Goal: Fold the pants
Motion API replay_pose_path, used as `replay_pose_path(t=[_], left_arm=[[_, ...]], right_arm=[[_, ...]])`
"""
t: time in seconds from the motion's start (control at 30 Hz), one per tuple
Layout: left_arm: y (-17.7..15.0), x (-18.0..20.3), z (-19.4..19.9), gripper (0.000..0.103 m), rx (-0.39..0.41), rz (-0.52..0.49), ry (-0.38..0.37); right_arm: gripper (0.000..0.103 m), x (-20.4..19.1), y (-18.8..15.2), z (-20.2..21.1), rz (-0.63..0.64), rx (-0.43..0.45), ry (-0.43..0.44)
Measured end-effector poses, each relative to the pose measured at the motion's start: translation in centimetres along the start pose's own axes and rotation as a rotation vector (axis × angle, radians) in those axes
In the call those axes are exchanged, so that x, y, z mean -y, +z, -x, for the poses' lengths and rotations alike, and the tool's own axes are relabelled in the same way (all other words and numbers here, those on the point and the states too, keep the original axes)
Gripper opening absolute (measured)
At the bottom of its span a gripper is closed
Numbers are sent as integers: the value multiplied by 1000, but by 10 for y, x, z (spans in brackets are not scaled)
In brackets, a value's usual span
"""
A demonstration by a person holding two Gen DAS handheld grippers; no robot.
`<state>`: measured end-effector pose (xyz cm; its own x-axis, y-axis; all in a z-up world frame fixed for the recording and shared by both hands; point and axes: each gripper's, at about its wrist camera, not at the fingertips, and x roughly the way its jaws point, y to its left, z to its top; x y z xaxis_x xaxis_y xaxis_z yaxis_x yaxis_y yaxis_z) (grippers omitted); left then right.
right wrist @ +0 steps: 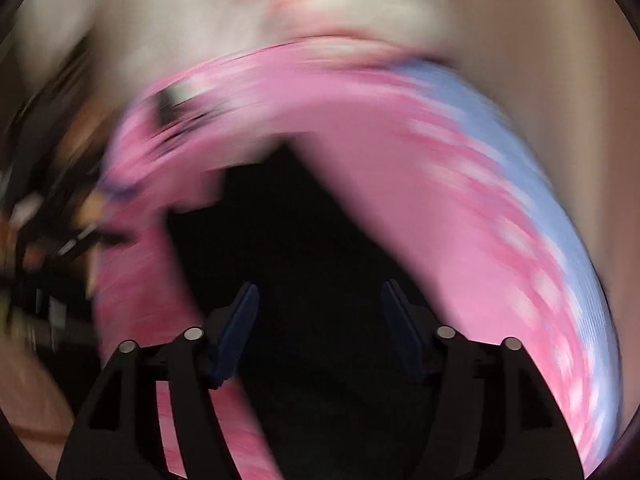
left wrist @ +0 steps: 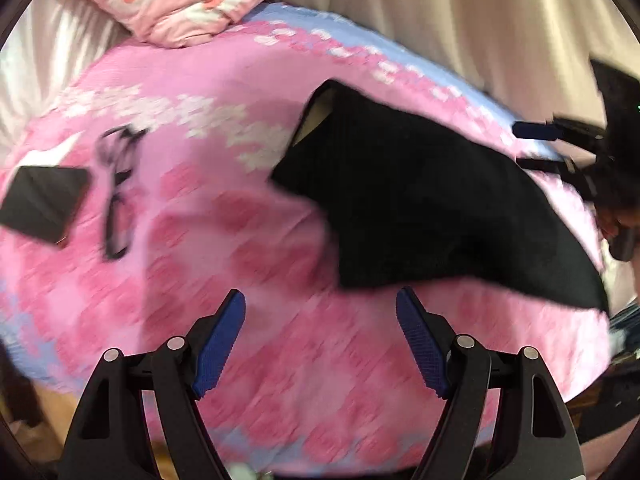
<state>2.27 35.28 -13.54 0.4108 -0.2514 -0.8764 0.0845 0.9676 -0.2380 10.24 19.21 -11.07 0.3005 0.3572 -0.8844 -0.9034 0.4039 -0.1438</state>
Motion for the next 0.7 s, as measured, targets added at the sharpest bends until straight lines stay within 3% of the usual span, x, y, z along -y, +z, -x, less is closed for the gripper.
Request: replay_pose_path(t=[0.1,0.13,0.17,0.23,0.27,0.33,0.5,0.6,0.63,0.7], left_arm=[[-12,-11,10,75,-8,26,36],[-18,-15,15,75,-4,35,50],[-22,-19,20,75,5,47,74],[-26,-26,23,75,12,57,101],[-27,-28,25,75,14,58,106],[-22,-32,25,75,30,48,112],[24,-13,13,75,109,-72,68],[62,13,-2,76,154,-158,-2],[75,24,-12,80,151,-183,-35],[91,39,-36,84,119,-208,-22]], right_arm=[[60,-45,28,-45,184,-50,15],[30,-47,32,-56,189,-79,52],[15,-45,32,-66,173,-134,107],[7,-33,36,-63,129,-136,145],[7,-19,39,-53,79,-120,157],[7,31,51,-23,-49,-52,101],[7,150,69,52,-276,92,-216],[7,161,77,69,-327,175,-320],[7,154,81,66,-331,193,-312],[7,121,81,45,-331,193,-239]])
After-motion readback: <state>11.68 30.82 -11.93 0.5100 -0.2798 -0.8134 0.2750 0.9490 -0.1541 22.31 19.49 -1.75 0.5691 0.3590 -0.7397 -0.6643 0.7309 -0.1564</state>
